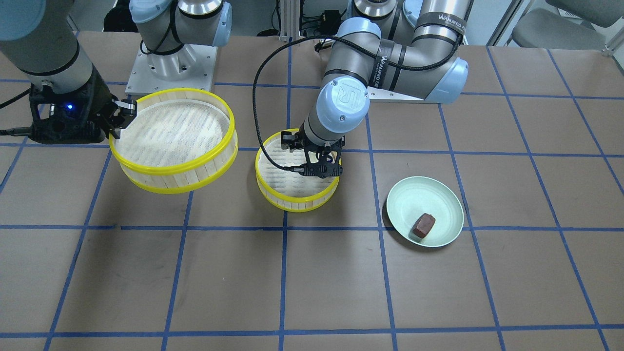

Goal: Place buns in different layers of steamer
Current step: 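Lower white bun into bottom steamer tier with left gripper and release, then move left gripper to brown bun while right gripper sets top tier onto bottom tier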

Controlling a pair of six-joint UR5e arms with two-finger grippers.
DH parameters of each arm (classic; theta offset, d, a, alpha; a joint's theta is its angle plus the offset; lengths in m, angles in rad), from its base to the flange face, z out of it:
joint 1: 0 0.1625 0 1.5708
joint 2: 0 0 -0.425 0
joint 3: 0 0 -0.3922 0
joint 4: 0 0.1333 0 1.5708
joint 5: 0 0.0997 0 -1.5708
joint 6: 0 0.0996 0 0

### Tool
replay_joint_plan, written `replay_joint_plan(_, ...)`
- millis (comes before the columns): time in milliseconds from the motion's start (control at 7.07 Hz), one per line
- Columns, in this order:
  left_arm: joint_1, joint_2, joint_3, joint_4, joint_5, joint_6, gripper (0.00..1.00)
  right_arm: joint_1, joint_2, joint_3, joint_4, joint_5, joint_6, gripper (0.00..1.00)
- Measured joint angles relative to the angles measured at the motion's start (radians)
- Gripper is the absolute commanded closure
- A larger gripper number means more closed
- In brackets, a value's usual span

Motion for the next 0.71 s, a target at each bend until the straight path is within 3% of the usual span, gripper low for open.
replay_joint_plan(283, 0.006, 0.011, 0.007, 0.001, 0.006, 0.009, 0.00, 0.002, -0.001, 0.001, 0.001, 0.003, 0.006, 1.00)
replay_joint_plan(708, 0.186, 0.039, 0.031, 0.009, 0.186, 0.302, 0.00, 0.047, 0.004, 0.009, 0.008, 0.009, 0.036, 1.00)
